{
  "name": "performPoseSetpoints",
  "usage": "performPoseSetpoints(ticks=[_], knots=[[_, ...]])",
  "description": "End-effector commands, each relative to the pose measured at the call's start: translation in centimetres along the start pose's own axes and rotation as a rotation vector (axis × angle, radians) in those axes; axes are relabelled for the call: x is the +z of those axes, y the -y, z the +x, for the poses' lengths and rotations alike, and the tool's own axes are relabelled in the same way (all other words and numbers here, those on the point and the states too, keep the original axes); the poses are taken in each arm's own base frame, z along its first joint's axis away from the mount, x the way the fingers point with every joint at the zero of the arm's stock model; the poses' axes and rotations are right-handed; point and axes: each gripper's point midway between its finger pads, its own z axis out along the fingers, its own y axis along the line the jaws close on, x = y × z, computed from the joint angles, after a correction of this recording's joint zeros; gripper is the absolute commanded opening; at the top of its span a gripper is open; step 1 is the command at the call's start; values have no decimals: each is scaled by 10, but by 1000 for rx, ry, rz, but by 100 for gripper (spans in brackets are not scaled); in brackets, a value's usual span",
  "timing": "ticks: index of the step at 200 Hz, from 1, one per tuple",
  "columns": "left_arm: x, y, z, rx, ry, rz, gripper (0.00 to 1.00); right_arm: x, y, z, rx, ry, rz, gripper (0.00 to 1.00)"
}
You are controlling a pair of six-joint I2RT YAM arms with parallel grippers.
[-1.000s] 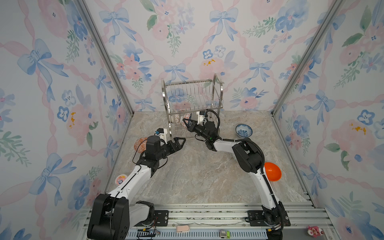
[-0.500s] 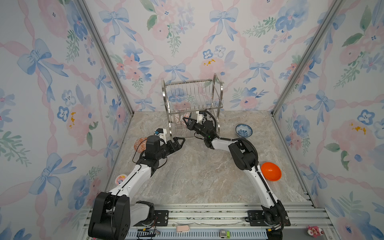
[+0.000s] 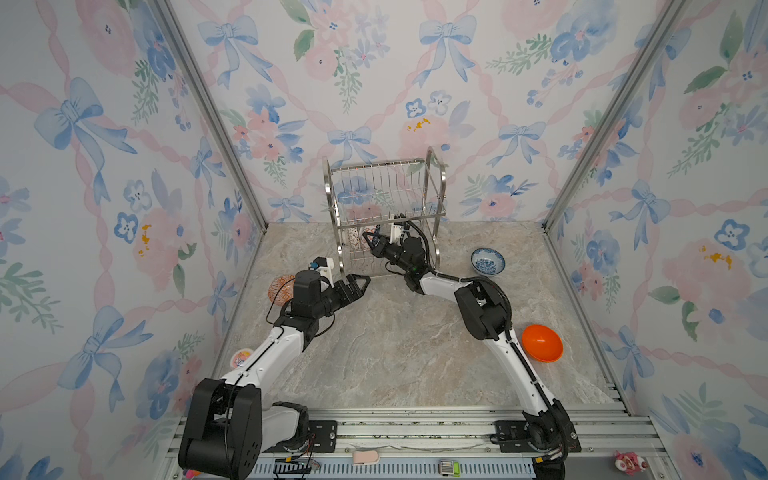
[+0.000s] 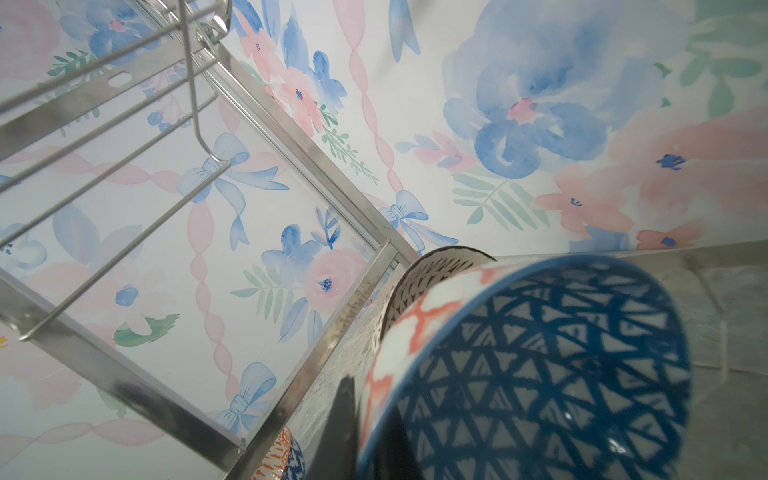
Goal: Load the bowls into the dish rack
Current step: 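Lower the triangle-patterned bowl upright beside the white maroon-patterned bowl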
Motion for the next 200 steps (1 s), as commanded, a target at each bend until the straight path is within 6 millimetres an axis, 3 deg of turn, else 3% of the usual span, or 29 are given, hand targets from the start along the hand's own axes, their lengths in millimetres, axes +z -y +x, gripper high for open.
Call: performPoseSetpoints(ticks=[1, 96, 200], knots=[[2, 7, -15, -1, 39, 13, 98, 5, 1, -4, -24, 5, -17, 8], [7, 11, -40, -18, 136, 21, 98, 11, 21, 7, -30, -34, 1, 10], [17, 5, -42, -24, 135, 1, 98, 13, 44, 20, -27, -98, 22, 13]])
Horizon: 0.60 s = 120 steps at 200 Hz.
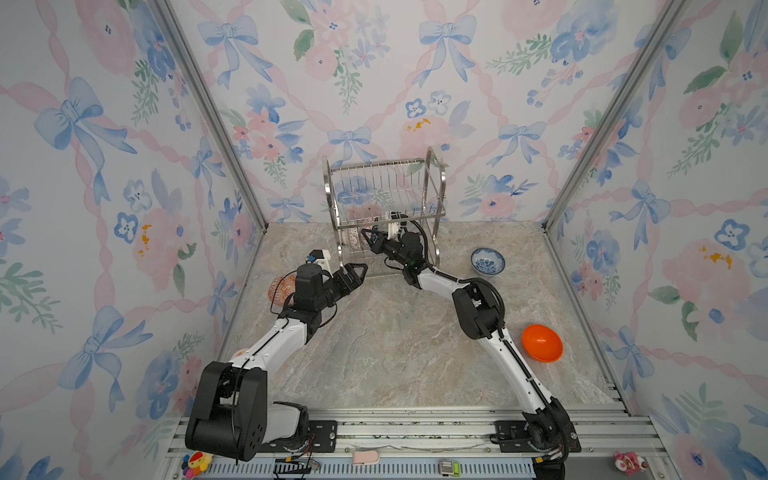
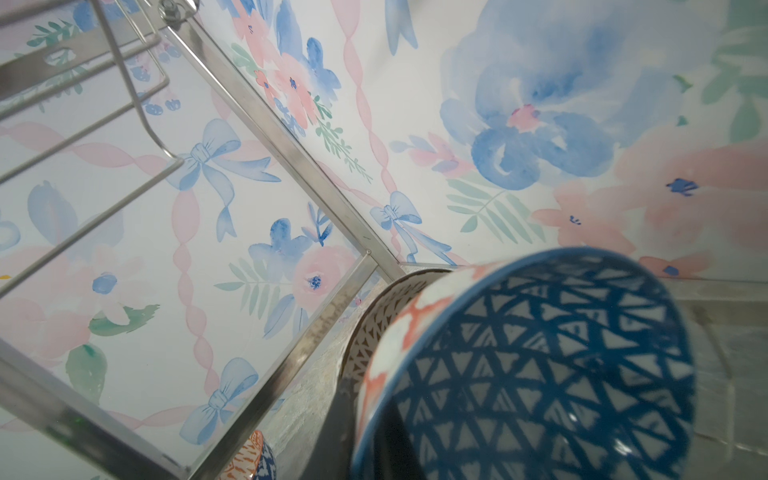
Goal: Load the bowls into the dish rack
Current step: 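Lower the triangle-patterned bowl upright beside the white maroon-patterned bowl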
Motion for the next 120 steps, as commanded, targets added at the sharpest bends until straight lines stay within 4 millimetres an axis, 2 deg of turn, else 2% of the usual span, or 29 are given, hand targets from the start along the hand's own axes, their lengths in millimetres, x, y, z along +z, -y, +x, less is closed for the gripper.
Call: performPoseSetpoints(ticks=[1, 81, 120], knots=[[3, 7, -9, 12, 23, 16, 98, -3, 25, 19, 25, -65, 42, 13], [8, 4, -7, 11, 12, 6, 98, -6, 40, 18, 45, -68, 52, 15], [9, 4, -6, 15, 10, 7, 98, -6, 41, 17, 49, -65, 48, 16]])
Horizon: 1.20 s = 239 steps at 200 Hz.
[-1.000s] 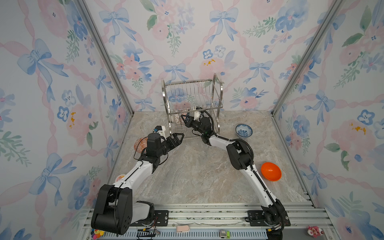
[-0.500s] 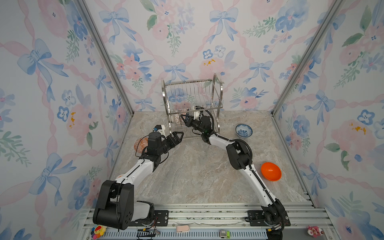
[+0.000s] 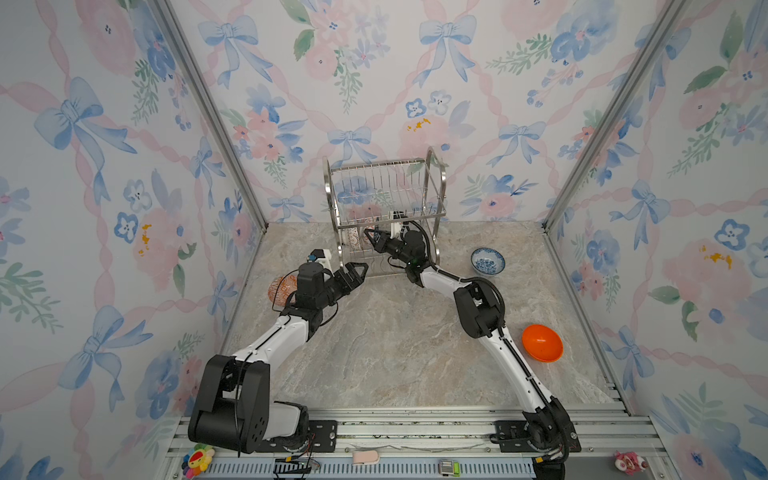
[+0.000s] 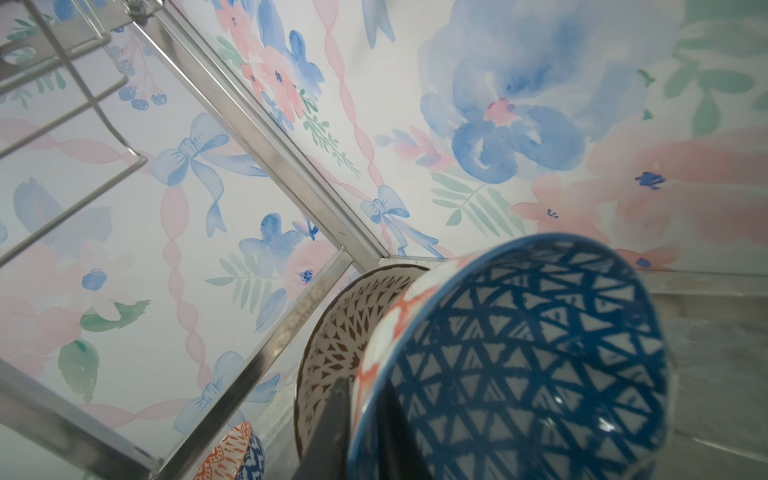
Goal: Load the bowls into the dish rack
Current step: 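Lower the triangle-patterned bowl upright beside the white maroon-patterned bowl, then hold and settle the triangle-patterned bowl in the slots with the right gripper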
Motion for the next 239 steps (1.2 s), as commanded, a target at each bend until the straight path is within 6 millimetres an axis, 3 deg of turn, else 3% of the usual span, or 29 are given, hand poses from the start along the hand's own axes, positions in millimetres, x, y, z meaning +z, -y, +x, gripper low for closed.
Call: performPoseSetpoints(ticks=[1, 239], knots=[[2, 7, -7, 17, 15, 14, 98, -3, 24, 18, 44, -43, 43, 16], [6, 10, 0, 23, 4, 15, 98, -17, 14, 3, 41, -39, 11, 25]])
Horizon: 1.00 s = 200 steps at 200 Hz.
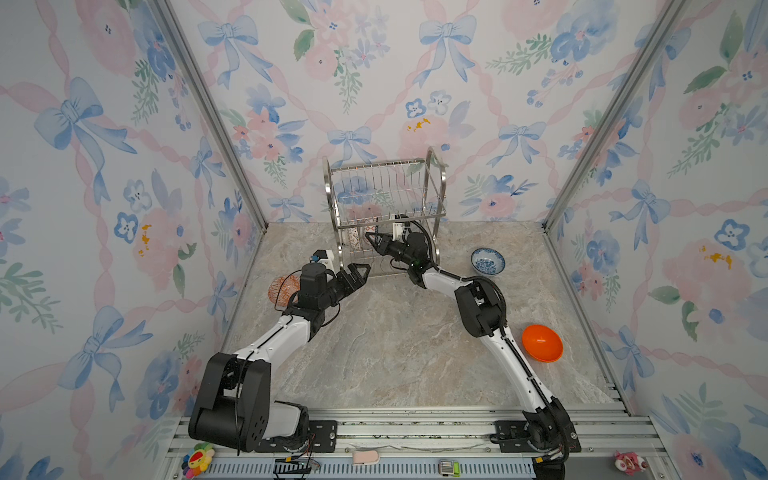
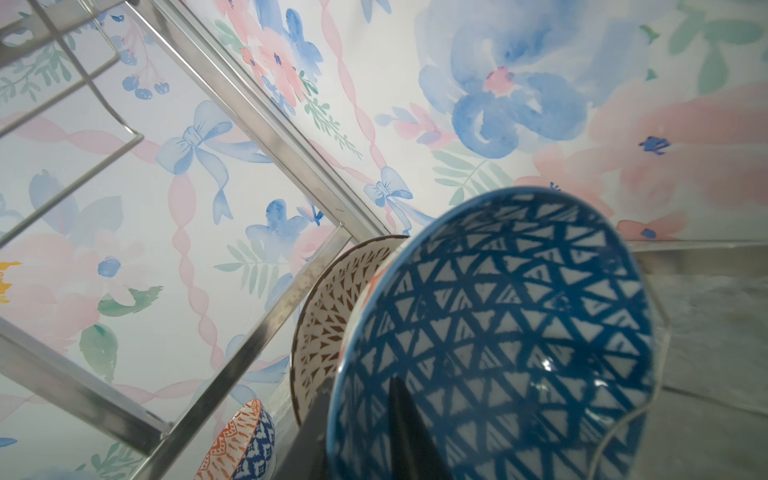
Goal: Load the bowls into the dish rack
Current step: 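Hold and settle the triangle-patterned bowl in the slots with the right gripper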
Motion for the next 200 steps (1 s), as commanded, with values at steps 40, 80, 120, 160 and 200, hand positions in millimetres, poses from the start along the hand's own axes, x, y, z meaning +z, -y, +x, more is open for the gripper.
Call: performPoseSetpoints(ticks=[40, 80, 120, 160, 200], knots=[[1, 10, -7, 20, 20, 19, 98, -9, 4, -10, -9, 6, 29, 27], [3, 11, -5, 18, 14, 19, 98, -11, 2, -13, -18, 11, 30, 29], [2, 12, -5, 21, 15, 21, 98, -12, -2, -17, -24, 19, 28, 31], [2, 12, -5, 21, 15, 22, 98, -14, -7, -22, -33, 33, 26, 34], [2, 13, -4, 23, 15, 24, 98, -17, -6, -26, -34, 41, 28, 34]])
